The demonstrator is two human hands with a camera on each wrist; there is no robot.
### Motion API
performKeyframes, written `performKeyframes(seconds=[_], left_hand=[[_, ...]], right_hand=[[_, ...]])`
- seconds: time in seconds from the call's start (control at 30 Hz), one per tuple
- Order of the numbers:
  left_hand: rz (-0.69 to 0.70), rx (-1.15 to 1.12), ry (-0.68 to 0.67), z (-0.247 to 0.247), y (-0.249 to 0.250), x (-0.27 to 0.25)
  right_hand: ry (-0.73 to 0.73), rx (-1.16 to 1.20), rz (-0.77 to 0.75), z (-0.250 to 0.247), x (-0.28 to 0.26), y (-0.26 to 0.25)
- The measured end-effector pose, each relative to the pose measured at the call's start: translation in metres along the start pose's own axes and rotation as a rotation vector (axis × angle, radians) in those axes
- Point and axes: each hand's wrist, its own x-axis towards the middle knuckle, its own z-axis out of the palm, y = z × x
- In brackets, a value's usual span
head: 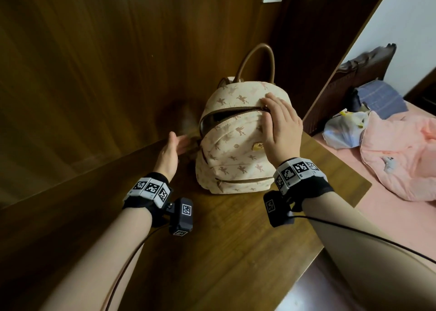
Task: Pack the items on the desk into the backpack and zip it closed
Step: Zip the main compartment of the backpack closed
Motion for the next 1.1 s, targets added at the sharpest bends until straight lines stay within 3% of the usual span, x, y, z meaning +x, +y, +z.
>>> performKeyframes(seconds=[0.17, 0.4, 0.53, 0.8, 1.1], left_hand=[[-0.167, 0.090, -0.012, 0.005, -0.013, 0.005], [-0.044, 0.299, -0.112, 0.011, -0.028, 0.025], [-0.008, 0.201, -0.087, 0.008, -0.024, 0.028], [0.103, 0.090, -0.056, 0.011, 0.010, 0.022], [0.336, 0.110, -0.049, 0.029, 0.084, -0.001]], right_hand=[[0.050, -0.013, -0.018, 0.006, -0.002, 0.002], [0.104, -0.042, -0.029, 0.011, -0.002, 0.002], [0.090, -0.057, -0.017, 0.011, -0.003, 0.003], [0.024, -0.076, -0.016, 0.008, 0.000, 0.004], [-0.012, -0.005, 0.051, 0.001, 0.002, -0.001]])
